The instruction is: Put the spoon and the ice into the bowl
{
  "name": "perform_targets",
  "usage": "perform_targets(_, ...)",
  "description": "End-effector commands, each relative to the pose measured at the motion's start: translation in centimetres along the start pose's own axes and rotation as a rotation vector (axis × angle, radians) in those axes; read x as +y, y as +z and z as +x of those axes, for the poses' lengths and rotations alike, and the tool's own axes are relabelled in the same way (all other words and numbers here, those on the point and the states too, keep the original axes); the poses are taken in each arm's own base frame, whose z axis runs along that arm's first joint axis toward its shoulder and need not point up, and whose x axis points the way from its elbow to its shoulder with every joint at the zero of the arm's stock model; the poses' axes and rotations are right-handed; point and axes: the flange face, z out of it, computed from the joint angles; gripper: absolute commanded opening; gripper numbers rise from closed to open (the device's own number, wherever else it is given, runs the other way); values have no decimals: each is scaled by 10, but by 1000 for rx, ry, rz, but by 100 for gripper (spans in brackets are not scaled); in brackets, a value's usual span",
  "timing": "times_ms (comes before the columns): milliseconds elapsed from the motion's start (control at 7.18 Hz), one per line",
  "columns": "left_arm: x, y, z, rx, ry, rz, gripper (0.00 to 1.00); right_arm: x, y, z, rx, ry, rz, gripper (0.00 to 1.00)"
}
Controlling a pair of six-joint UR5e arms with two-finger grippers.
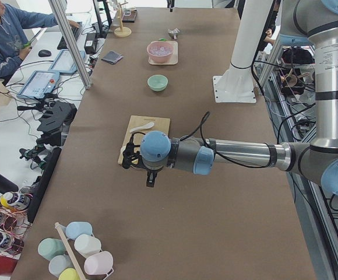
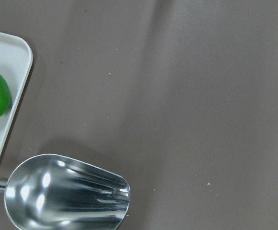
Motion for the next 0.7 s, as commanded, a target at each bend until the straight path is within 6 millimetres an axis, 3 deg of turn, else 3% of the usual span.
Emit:
perform_targets(0, 0, -1, 3, 1, 5, 2, 98, -1, 4, 6, 14, 0, 0, 100)
perform_targets(278, -5, -5, 10, 11, 27, 17, 98, -1, 4, 7, 20, -1, 0, 100)
perform_targets(557, -3, -1, 3, 11, 70, 40, 98, 1, 5, 7, 17, 3, -2, 100)
